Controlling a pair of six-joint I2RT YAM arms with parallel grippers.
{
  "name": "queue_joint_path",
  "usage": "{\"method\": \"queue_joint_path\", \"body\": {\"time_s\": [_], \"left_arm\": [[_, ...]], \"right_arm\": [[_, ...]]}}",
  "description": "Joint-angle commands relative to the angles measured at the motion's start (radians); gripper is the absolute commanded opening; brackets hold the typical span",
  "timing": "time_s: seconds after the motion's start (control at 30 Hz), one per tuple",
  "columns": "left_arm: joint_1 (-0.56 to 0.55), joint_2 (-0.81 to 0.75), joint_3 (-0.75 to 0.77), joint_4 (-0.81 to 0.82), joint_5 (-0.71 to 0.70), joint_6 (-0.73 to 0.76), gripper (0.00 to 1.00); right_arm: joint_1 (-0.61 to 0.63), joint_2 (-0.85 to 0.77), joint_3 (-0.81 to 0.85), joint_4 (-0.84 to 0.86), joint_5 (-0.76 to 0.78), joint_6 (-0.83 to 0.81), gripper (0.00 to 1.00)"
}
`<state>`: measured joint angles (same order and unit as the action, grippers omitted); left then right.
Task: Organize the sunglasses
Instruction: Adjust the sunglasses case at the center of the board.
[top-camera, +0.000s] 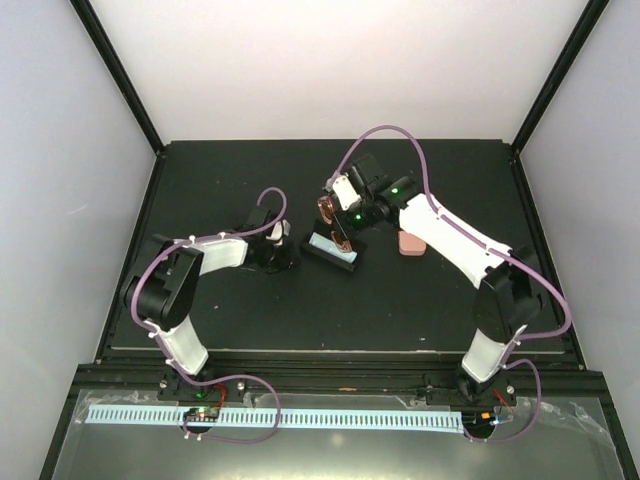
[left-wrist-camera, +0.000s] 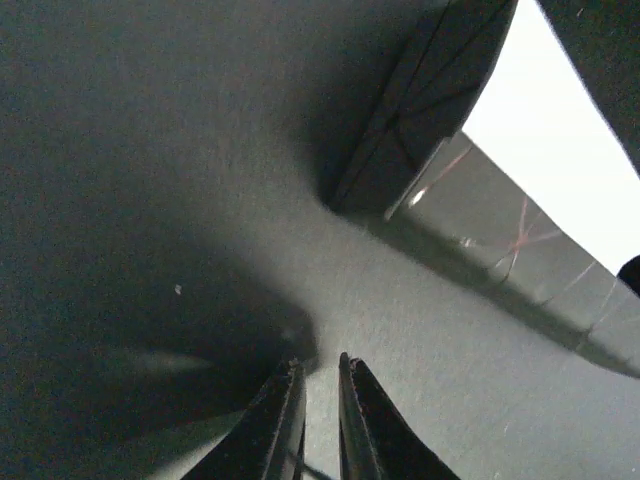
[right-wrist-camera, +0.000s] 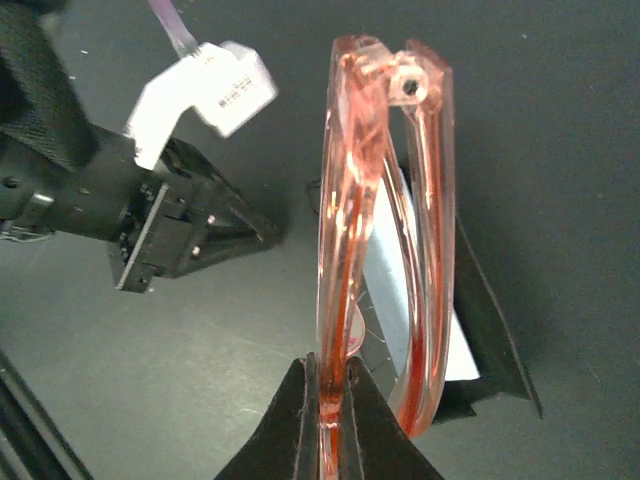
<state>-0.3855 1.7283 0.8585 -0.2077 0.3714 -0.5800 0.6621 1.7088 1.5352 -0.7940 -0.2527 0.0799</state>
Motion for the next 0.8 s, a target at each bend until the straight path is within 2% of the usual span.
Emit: {"method": "queue_joint_path", "body": {"time_s": [0.0, 0.17, 0.43, 0.77], "left_arm": [[-0.015, 0.062, 0.075, 0.022, -0.023, -0.004, 0.12], [-0.031, 0.140, 0.160, 0.007, -0.025, 0.007, 0.12], [-0.036, 0.210, 0.257, -0.005, 0.006, 0.031, 0.14], [-0.038, 0.246, 0.276, 0.019, 0.082, 0.035, 0.19]], "right_arm": [[-0.015, 0.054, 0.055, -0.012, 0.044, 0.013, 0.01], [-0.032, 0.170, 0.125, -0.038, -0.008, 0.027, 0.01], [-0.074, 0.224, 0.187, -0.103, -0.015, 0.099, 0.01], [-0.087, 0.320, 0.203, -0.131, -0.133, 0.224, 0.01]]}}
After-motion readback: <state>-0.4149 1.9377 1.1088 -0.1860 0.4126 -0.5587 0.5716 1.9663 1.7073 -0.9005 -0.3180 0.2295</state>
